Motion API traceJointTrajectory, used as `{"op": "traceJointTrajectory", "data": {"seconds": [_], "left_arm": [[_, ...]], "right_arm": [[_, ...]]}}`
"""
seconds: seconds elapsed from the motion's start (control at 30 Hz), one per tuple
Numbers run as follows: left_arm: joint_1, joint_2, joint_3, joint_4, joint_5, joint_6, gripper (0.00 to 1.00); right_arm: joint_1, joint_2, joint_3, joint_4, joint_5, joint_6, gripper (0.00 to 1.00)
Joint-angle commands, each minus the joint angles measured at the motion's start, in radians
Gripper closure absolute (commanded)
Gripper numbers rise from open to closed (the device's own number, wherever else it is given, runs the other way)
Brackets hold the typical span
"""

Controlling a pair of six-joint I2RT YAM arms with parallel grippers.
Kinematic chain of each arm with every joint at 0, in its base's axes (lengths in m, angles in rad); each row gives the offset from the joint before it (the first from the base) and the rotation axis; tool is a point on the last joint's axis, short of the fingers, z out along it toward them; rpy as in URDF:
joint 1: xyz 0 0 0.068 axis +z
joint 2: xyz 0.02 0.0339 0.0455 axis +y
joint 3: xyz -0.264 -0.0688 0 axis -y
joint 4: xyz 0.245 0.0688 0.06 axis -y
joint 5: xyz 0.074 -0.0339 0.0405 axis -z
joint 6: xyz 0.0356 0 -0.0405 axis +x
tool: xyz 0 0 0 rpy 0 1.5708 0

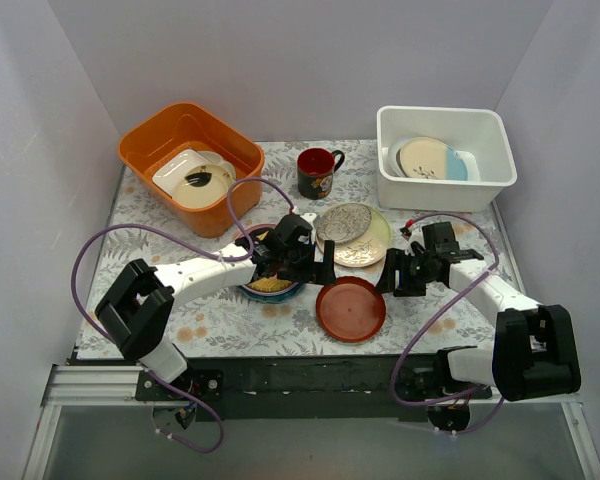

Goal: Place the plates into the plastic bin on the countertop
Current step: Pick up the plate at the center of the board.

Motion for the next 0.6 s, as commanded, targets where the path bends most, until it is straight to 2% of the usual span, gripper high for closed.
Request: {"op": "traceJointTrajectory", "data": {"seconds": [0.0,0.23,0.57], "left_arm": [[0.001,-0.004,0.0,0.015,0.011,-0.002,0.02],[0.003,0.002,0.009,0.015,0.015,0.002,0.02],[0.001,0.01,0.011,0.02,0.018,0.001,0.02]], "right_arm": [[0.04,0.035,-0.024,0.026,-0.01,0.006,0.31],[0.076,0.069,-0.041,0.045,0.06,0.04,0.34],[0.145,0.129,-0.038,0.042,0.149,0.06,0.51]]}}
